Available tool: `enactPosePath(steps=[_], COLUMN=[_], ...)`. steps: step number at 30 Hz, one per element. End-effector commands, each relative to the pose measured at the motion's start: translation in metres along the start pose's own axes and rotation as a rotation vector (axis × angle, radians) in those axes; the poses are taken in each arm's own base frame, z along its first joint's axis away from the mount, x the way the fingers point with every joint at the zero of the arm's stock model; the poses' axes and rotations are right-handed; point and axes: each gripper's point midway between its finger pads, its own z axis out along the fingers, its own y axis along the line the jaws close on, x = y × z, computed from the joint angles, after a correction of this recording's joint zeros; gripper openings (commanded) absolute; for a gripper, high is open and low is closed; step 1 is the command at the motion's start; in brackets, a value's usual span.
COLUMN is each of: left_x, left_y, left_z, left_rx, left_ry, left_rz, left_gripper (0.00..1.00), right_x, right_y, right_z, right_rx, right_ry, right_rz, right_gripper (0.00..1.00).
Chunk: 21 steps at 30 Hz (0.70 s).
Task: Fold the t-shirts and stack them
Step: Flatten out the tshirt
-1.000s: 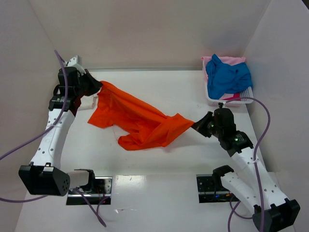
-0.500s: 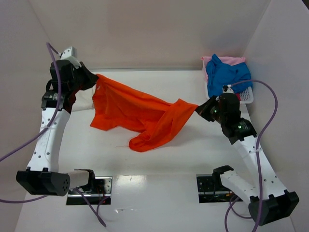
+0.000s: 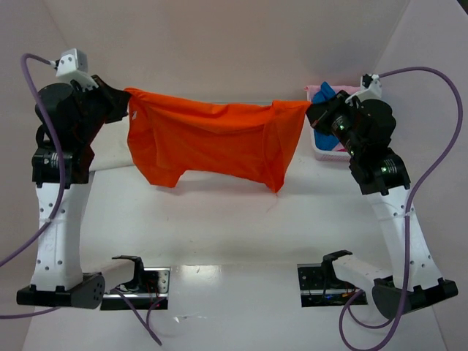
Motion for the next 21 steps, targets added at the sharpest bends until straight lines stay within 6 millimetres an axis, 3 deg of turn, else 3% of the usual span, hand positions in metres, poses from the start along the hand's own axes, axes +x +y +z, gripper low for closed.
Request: enactPosePath(steps=[1, 7, 15, 20, 21], left_x=[-0.036, -0.035, -0.02, 0.006, 0.012], left_y=[-0.007, -0.003, 0.007, 0.008, 0.01], left_z=[-0.037, -0.049, -0.049, -0.055, -0.058], left_rx=[-0.009, -0.03, -0.064, -0.044, -0.047], left_ry=[-0.132, -0.151, -0.126, -0.064, -0.058], left_rz=[0.035, 0.034, 0.026, 0.008, 0.007], left_gripper=[0.0, 0.0, 0.0, 0.0, 0.0], right_x=[-0.038, -0.034, -0.047, -0.033, -0.018], right_y=[0.019, 0.008, 0.001, 0.0, -0.012], right_z=[-0.009, -0.007, 0.005, 0.013, 0.018], right_rx=[-0.047, -0.012, 0.034, 0.011, 0.035], right_ry=[-0.121, -0.127, -0.183, -0.139, -0.107], right_rz=[-0.049, -0.065, -0.073, -0.062, -0.062], right_gripper=[0.0, 0.0, 0.0, 0.0, 0.0])
